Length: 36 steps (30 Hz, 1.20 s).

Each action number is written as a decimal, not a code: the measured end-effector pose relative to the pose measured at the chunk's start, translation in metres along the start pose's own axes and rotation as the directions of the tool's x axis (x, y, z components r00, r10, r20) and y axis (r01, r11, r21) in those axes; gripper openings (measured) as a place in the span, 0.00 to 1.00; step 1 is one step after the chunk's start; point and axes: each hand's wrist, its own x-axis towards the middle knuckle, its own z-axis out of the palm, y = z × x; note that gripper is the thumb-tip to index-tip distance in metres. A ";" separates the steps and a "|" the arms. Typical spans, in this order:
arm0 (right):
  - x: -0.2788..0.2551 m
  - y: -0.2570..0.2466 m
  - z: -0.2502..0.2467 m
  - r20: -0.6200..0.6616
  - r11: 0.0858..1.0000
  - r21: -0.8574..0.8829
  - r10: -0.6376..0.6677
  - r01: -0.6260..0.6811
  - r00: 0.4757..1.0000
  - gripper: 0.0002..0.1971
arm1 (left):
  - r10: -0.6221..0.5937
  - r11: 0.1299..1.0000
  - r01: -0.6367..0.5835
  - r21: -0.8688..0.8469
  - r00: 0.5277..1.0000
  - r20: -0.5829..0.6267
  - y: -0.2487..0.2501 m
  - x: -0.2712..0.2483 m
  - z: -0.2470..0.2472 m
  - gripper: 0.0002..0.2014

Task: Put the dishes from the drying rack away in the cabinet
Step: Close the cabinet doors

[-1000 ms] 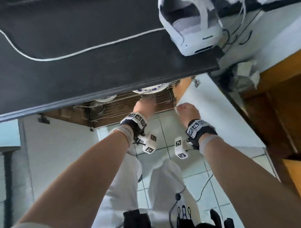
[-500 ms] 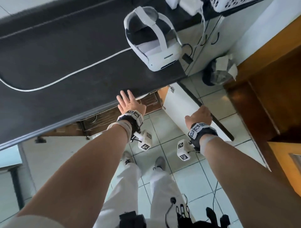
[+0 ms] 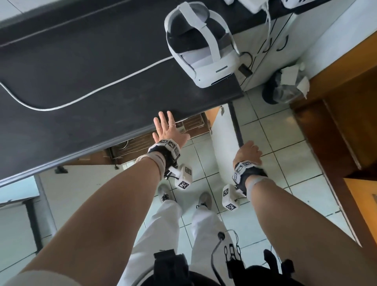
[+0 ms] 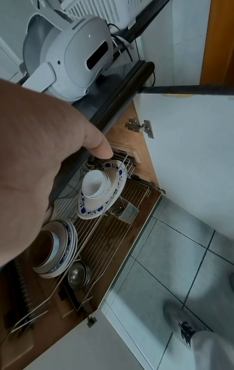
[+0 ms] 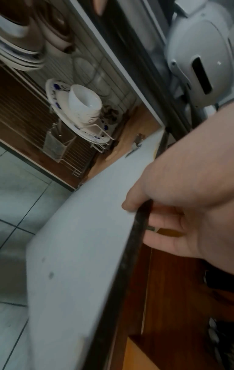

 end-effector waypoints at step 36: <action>-0.184 -0.317 0.133 0.327 0.915 -0.076 -0.352 0.395 0.877 0.32 | -0.822 0.429 0.665 -0.612 0.568 0.040 -0.413 -0.061 -0.125 0.36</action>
